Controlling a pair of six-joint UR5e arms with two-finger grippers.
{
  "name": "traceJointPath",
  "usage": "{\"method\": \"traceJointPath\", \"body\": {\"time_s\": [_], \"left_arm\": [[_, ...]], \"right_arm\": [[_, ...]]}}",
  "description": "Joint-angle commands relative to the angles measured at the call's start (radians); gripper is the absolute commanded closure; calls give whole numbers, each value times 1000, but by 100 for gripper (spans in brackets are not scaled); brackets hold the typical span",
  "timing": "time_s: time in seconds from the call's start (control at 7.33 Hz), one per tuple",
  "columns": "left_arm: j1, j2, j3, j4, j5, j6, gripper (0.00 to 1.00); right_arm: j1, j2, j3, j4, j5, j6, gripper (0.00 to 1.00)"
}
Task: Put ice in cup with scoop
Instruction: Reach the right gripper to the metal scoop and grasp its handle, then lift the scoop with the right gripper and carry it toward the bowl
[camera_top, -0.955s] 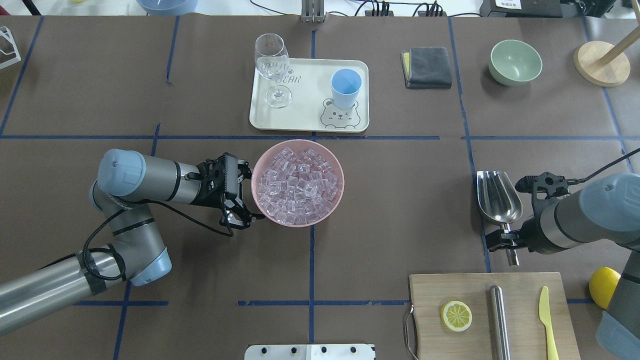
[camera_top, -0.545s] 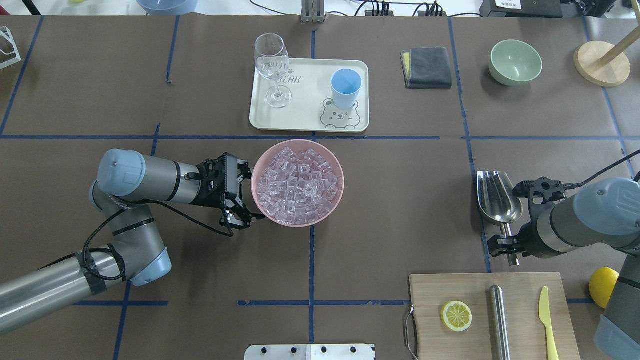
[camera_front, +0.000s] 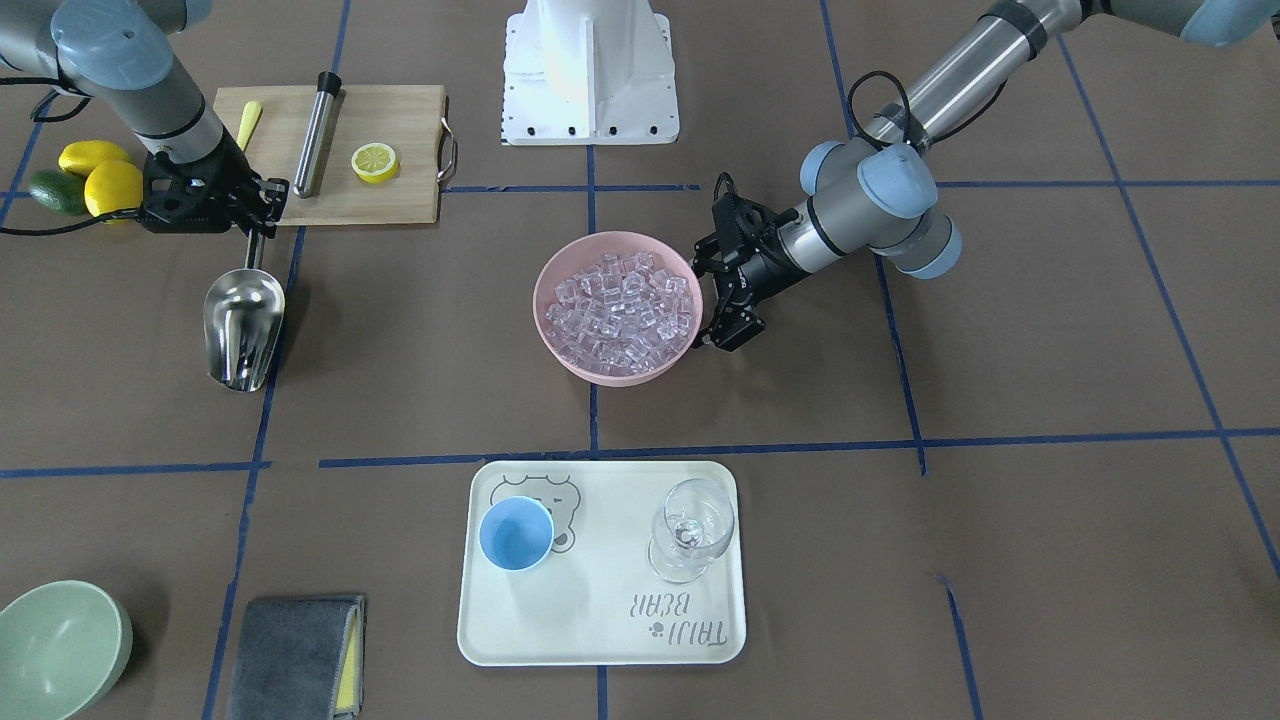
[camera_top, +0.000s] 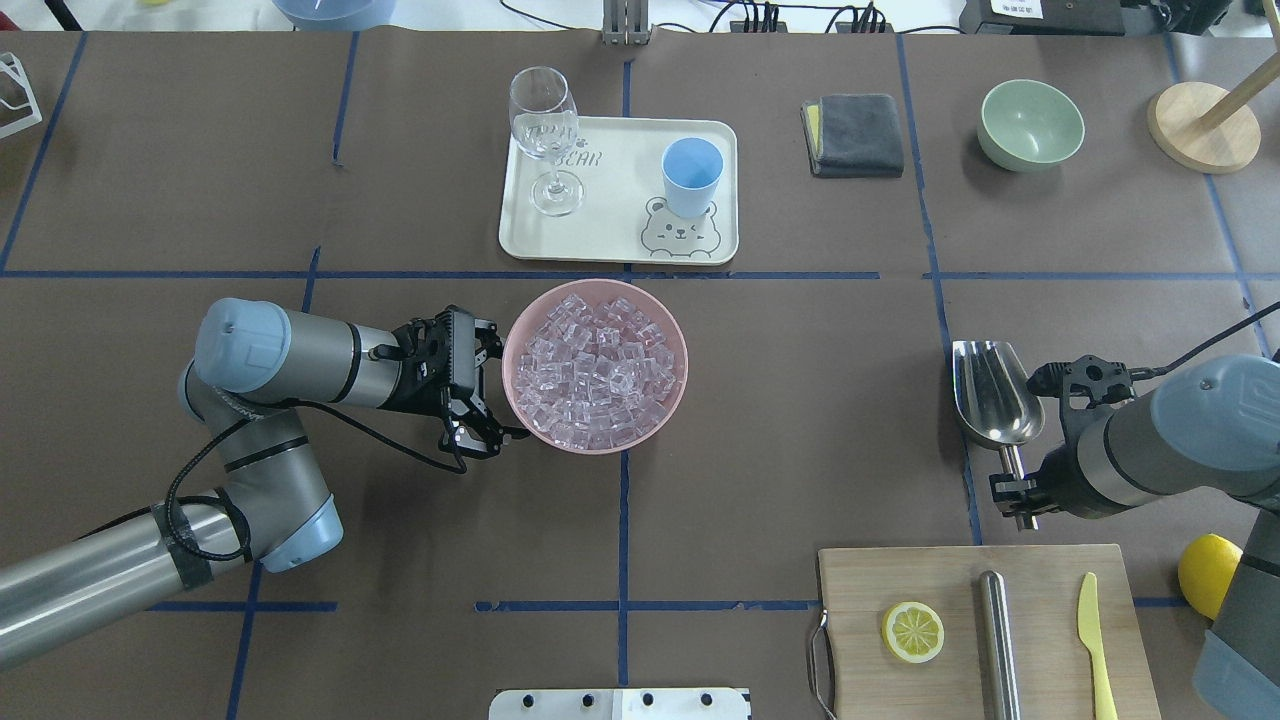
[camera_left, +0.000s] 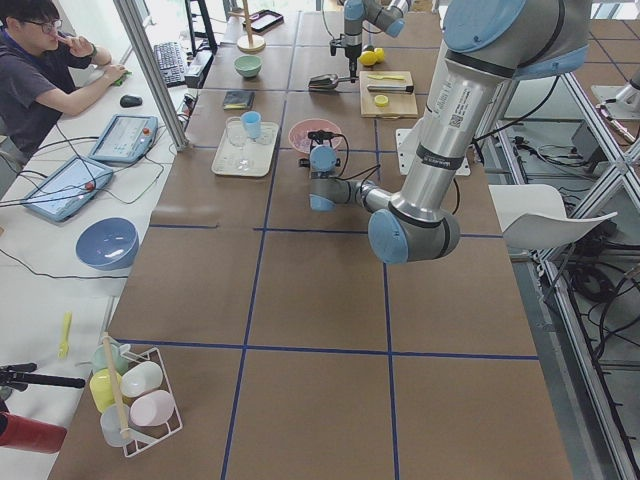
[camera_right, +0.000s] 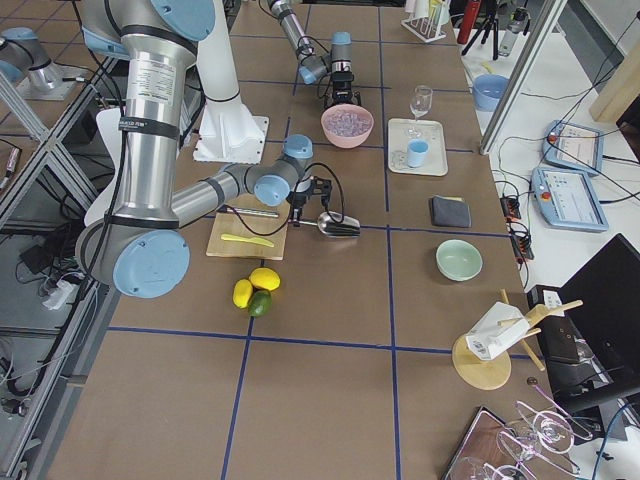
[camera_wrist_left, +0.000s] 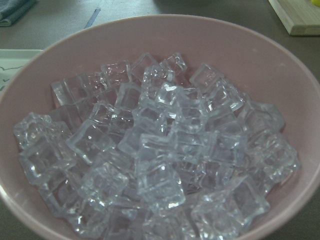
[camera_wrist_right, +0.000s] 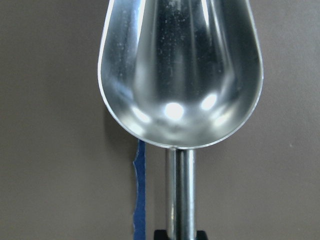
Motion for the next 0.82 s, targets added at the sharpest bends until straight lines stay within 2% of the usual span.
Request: {"method": "traceJointPath", "body": {"time_s": [0.0, 0.14, 0.41, 0.68], "left_arm": [[0, 1, -1, -1, 0, 0, 0], [0, 1, -1, -1, 0, 0, 0], [0, 4, -1, 2, -2, -43, 0], [0, 5, -1, 2, -2, -46, 0]], "right_arm": [[26, 3, 22, -4, -10, -12, 100], [23, 23, 55, -55, -8, -36, 100], [31, 131, 119, -228, -11, -206, 100], [38, 275, 154, -363, -16, -472, 100]]}}
